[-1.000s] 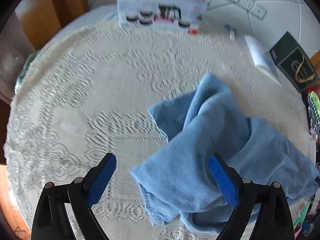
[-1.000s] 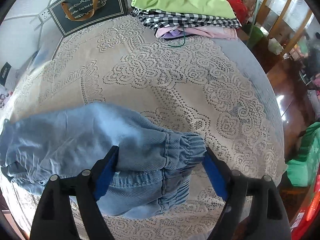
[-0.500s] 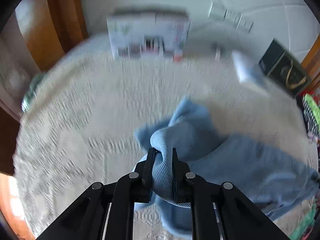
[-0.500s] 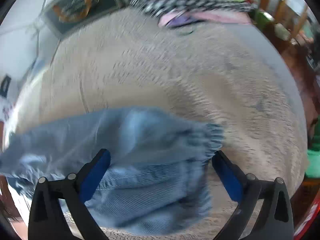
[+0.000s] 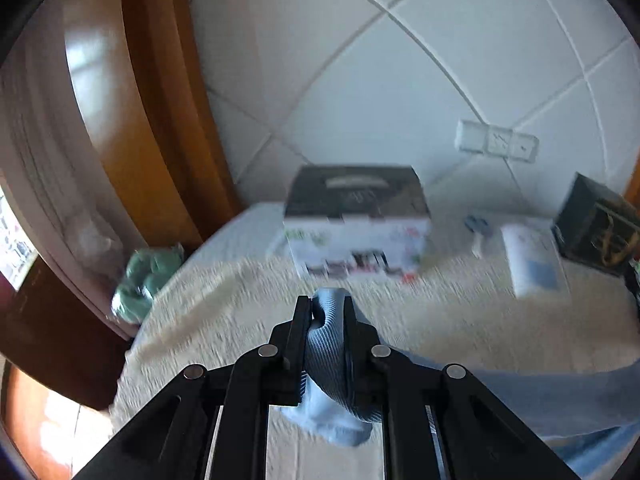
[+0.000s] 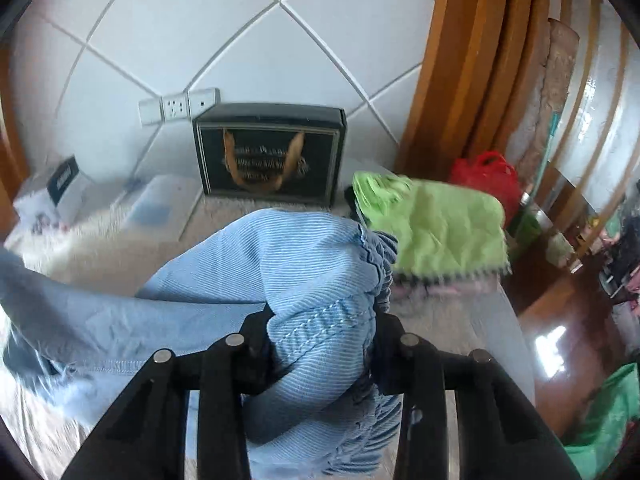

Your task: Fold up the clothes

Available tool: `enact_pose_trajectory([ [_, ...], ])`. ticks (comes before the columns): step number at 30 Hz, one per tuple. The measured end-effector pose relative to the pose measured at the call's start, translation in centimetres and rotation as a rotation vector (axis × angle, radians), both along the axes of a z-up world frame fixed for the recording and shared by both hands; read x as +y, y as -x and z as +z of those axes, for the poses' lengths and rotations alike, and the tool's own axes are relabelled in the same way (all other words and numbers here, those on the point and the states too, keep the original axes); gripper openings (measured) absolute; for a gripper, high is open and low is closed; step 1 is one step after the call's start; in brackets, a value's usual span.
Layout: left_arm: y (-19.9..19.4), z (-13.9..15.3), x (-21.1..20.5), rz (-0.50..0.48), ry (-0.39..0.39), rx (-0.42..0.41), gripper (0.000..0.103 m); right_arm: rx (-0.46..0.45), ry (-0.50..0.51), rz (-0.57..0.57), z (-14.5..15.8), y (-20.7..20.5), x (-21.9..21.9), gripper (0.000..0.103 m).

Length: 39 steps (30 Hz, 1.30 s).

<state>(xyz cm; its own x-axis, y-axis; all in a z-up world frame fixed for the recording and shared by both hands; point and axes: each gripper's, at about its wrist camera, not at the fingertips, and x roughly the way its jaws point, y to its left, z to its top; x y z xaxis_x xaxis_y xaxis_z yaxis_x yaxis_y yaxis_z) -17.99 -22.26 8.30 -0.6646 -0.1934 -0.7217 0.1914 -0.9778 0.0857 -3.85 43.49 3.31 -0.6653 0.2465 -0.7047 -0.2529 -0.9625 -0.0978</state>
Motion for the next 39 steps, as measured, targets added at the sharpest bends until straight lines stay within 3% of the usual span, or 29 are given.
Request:
enact_pose_trajectory([
  [2, 2.4, -1.3, -0.7, 0.019, -0.042, -0.056, 0.015, -0.024, 0.05, 0.007, -1.3, 2.3, 0.1, 0.047],
  [3, 3.0, -2.1, -1.0, 0.023, -0.058, -0.083, 0.024, -0.044, 0.072, 0.009, -2.2, 3.4, 0.0, 0.062],
  [5, 3.0, -4.0, -1.3, 0.023, -0.079, -0.138, 0.067, -0.067, 0.08, 0.014, -3.3, 4.0, -0.5, 0.085],
  [6, 2.5, -5.0, -1.4, 0.016, -0.08, -0.158, 0.102, -0.069, 0.079, 0.018, -3.6, 3.8, -0.7, 0.089],
  [7, 1.6, -5.8, -1.5, 0.009, -0.075, -0.168, 0.103, -0.07, 0.077, 0.021, -3.9, 3.4, -0.9, 0.091],
  [12, -3.9, -10.0, -1.4, -0.049, -0.152, -0.251, 0.103, -0.119, 0.111, -0.002, -6.0, 0.5, -0.1, 0.093],
  [18, -10.0, -15.3, 1.2, -0.099, -0.182, -0.327, 0.103, -0.203, 0.17, -0.079, -9.6, -3.3, 2.4, 0.093],
  [27, -13.7, -20.4, 4.7, -0.105, -0.247, -0.374, 0.102, -0.247, 0.247, -0.129, -12.8, -6.3, 4.8, 0.093],
  [29, -13.6, -21.3, 5.4, -0.095, -0.298, -0.382, 0.088, -0.256, 0.249, -0.127, -13.7, -6.0, 4.9, 0.099],
  [30, -13.5, -21.5, 5.7, -0.075, -0.324, -0.379, 0.055, -0.256, 0.252, -0.125, -14.2, -5.6, 5.0, 0.103],
  [33, -12.8, -21.6, 6.5, -0.018, -0.397, -0.366, 0.031, -0.254, 0.274, -0.131, -15.8, -3.6, 5.0, 0.103],
  [35, -12.7, -20.7, 6.9, -0.005, -0.406, -0.342, 0.025, -0.26, 0.301, -0.138, -17.0, -1.9, 4.8, 0.103],
  [36, -12.7, -19.8, 7.0, -0.008, -0.392, -0.32, 0.023, -0.266, 0.312, -0.136, -17.5, -1.1, 4.5, 0.091],
  [37, -12.8, -18.9, 7.1, -0.011, -0.379, -0.297, 0.023, -0.277, 0.289, -0.13, -17.7, -0.5, 3.9, 0.066],
  [38, -13.0, -17.8, 7.0, -0.01, -0.365, -0.271, 0.022, -0.291, 0.23, -0.126, -17.5, 0.1, 3.0, 0.015],
  [39, -13.3, -16.3, 6.6, -0.005, -0.349, -0.237, 0.022, -0.295, 0.182, -0.116, -17.1, 0.5, 2.1, 0.012],
])
